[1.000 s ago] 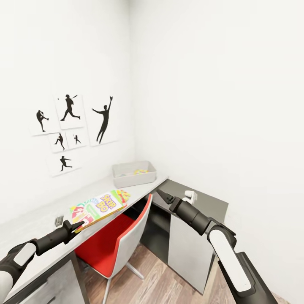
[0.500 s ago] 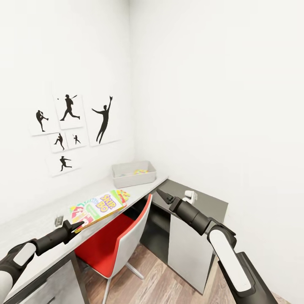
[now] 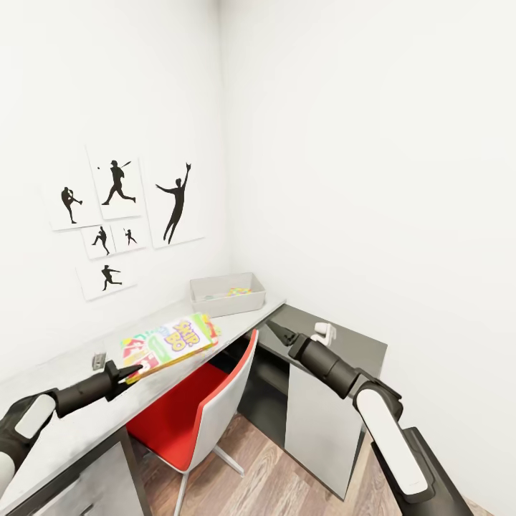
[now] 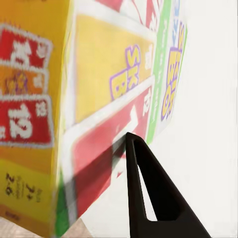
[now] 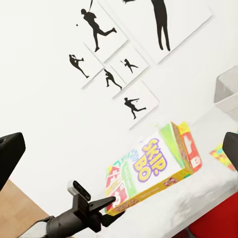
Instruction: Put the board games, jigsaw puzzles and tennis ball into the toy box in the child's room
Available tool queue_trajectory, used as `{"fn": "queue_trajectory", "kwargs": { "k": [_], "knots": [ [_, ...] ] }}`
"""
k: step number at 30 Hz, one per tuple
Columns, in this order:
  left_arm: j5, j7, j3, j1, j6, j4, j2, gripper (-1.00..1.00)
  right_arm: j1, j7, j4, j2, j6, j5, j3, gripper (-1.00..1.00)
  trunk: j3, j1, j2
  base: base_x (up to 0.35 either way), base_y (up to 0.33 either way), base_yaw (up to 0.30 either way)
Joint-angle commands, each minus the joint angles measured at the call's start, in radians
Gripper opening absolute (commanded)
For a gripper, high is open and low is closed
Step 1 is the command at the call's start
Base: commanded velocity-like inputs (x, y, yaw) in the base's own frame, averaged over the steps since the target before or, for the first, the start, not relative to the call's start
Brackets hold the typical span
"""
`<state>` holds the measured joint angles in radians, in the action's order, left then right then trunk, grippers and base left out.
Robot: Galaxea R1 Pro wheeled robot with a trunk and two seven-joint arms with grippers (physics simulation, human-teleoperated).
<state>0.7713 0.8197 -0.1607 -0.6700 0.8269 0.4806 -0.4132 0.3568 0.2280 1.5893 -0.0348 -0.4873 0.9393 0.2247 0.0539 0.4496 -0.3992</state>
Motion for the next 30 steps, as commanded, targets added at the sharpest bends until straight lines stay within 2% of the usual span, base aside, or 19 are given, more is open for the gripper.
{"fn": "queue_trajectory", "kwargs": {
  "k": [1, 4, 10, 17, 30],
  "knots": [
    [-0.003, 0.003, -0.002, 0.0, 0.02, 0.018, -0.005, -1.0, 0.0, 0.0, 0.001, -0.001, -0.005, 0.005, 0.0, 1.0, -0.001, 0.0, -0.001, 0.0, 0.0, 0.0],
    [-0.003, 0.003, -0.006, 0.0, 0.084, 0.078, -0.032, -1.0, 0.001, -0.003, 0.004, -0.009, -0.01, 0.004, -0.005, 1.0, -0.001, 0.0, -0.001, 0.0, 0.0, 0.0],
    [-0.003, 0.002, -0.01, -0.005, 0.123, 0.105, -0.044, -1.0, 0.0, 0.004, 0.004, -0.015, -0.017, 0.007, -0.025, 1.0, -0.001, 0.0, -0.001, 0.0, 0.0, 0.0],
    [-0.003, -0.01, -0.011, -0.026, 0.136, 0.108, -0.053, -1.0, 0.0, 0.007, 0.003, -0.016, -0.01, 0.008, -0.034, 1.0, -0.001, 0.0, -0.001, 0.0, 0.0, 0.0],
    [-0.006, -0.003, -0.005, -0.028, 0.139, 0.11, -0.066, -1.0, 0.001, 0.007, 0.004, -0.017, -0.03, 0.009, -0.032, 1.0, -0.001, 0.0, -0.001, 0.0, 0.0, 0.0]
  ]
}}
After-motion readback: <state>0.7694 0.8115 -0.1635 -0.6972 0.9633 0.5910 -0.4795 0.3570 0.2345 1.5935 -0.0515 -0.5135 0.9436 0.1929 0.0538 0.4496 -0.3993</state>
